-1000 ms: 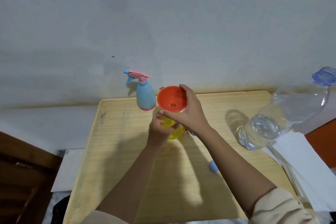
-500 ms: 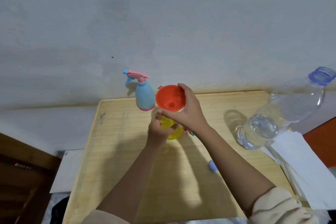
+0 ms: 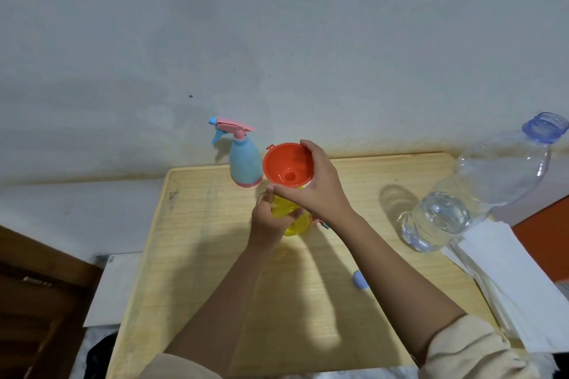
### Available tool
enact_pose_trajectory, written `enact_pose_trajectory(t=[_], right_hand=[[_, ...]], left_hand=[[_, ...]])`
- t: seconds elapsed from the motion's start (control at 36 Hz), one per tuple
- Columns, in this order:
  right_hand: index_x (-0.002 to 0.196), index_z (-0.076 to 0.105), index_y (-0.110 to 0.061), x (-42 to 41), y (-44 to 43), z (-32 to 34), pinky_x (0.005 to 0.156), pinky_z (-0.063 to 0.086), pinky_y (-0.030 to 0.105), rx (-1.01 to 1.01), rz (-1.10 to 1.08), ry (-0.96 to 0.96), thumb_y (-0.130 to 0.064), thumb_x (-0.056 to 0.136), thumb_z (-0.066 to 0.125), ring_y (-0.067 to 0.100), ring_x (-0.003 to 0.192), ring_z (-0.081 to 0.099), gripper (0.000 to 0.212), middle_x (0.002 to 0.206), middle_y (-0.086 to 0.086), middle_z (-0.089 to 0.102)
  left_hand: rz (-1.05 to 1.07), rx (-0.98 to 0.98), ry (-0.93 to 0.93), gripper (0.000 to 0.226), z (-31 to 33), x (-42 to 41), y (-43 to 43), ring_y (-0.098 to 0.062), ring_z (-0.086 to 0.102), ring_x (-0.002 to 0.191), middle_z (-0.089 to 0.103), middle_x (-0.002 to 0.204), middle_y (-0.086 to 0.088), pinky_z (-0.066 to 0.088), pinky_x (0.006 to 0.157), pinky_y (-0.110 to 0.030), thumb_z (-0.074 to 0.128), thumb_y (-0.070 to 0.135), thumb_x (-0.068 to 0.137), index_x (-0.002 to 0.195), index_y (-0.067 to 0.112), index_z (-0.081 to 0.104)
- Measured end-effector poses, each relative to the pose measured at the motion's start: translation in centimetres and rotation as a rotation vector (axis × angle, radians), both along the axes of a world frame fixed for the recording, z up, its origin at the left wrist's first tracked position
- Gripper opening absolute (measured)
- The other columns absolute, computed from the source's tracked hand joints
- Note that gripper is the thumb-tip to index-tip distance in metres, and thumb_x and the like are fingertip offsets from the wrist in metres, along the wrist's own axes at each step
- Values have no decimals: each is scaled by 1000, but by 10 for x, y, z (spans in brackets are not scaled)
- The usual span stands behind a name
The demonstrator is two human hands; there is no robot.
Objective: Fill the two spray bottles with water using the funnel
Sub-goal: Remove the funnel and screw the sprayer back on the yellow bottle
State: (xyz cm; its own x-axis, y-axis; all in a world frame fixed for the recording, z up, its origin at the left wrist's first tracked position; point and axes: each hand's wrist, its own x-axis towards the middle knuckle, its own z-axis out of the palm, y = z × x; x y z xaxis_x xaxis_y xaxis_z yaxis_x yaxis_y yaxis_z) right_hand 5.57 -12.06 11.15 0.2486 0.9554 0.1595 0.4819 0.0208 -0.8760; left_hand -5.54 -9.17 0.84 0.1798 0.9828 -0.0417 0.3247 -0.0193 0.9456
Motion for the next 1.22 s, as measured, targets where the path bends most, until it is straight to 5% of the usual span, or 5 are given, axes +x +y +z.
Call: enact_pose_trajectory(t=[0.39,0.69,1.0,1.11,1.22], right_hand=[[139,32,-18,0,1,-2,91,34,19,-11,7,-22,-42,60,85,2,113,37,99,136,-3,42],[141,30,-16,-3,3,-8,90,33,18,-65,25,-19,-39,60,86,3,112,36,101,134,0,36],[130,39,-19,-1,6,-11,85,44,20,-92,-112,220,-32,56,89,9,109,49,91,122,-6,48],[129,42,-20,6,6,-4,79,45,11,-67,-164,364,-36,53,87,7,108,52,90,124,-4,50],[129,42,-16,26,7,8,72,45,2,-16,-207,450,-26,60,87,-1,101,52,84,122,-3,50]], left_hand=[[-1,2,-17,61,-1,-1,0,-13,61,103,64,110,5,51,92,-36,73,51,52,108,40,51],[-3,39,5,57,-3,-2,3,-18,60,104,61,112,-4,49,94,-40,84,18,66,108,33,48],[-36,100,-32,71,-12,-4,8,-13,59,104,59,110,1,50,90,-30,79,43,57,120,27,54],[-36,136,-42,60,-12,-4,8,-8,57,100,55,102,19,46,85,-16,78,47,56,107,47,47],[-28,119,-48,68,-15,-4,8,-14,56,107,55,110,13,49,92,-31,74,51,54,117,35,53]])
